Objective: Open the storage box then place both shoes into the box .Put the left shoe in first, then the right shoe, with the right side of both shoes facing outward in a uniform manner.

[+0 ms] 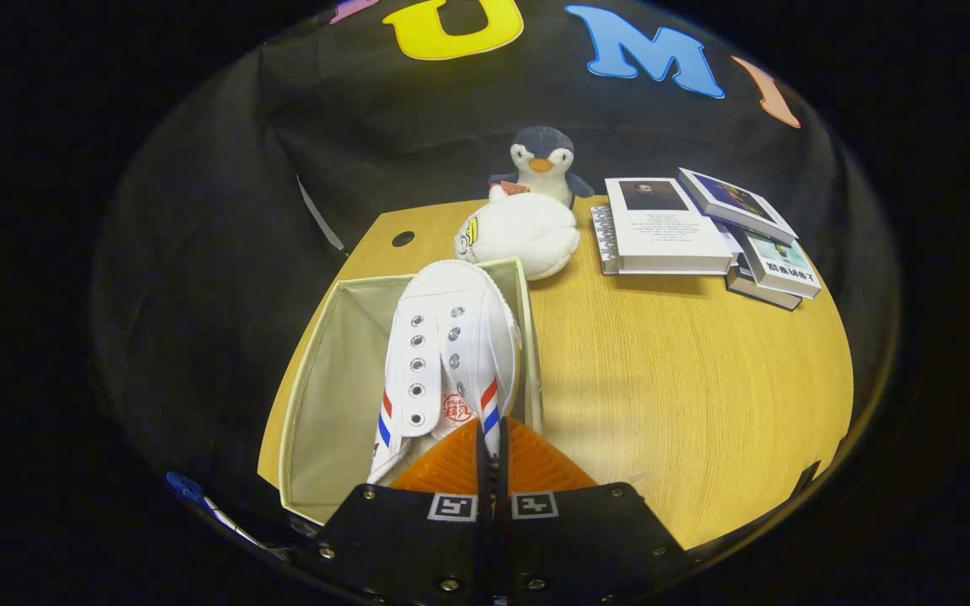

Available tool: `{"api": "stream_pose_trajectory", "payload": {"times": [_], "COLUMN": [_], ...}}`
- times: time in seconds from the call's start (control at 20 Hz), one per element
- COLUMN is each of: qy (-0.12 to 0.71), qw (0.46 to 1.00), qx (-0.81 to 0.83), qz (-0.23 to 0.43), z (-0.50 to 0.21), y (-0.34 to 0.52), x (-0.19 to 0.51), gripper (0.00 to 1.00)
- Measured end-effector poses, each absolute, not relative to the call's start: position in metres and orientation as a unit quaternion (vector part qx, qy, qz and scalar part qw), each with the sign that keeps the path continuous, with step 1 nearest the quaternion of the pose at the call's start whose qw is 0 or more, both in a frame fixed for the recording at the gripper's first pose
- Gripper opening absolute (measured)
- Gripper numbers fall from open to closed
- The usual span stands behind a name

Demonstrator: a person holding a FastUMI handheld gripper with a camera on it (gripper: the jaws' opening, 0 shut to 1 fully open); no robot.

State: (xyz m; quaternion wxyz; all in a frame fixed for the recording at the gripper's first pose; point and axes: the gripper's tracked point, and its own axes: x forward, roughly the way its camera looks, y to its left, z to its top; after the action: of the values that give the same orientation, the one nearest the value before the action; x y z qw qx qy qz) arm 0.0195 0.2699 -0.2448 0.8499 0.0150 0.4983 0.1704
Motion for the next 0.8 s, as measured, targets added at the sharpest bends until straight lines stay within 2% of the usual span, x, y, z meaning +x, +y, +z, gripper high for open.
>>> {"api": "stream_pose_trajectory", "payload": {"times": [0.15, 0.25, 0.4, 0.55, 0.8], "qy": [0.5, 0.495, 0.463, 0.426, 0.349], "qw": [0.849, 0.848, 0.867, 0.889, 0.922], "qx": [0.003, 0.024, 0.04, 0.024, 0.018], "qz": [0.172, 0.186, 0.18, 0.167, 0.168], "z": [-0.247, -0.24, -0.22, -0.197, -0.142], "y": [0.269, 0.277, 0.271, 0.252, 0.225], "x": [0.015, 0.013, 0.028, 0.041, 0.044], "gripper": [0.01, 0.09, 0.41, 1.0, 1.0]}}
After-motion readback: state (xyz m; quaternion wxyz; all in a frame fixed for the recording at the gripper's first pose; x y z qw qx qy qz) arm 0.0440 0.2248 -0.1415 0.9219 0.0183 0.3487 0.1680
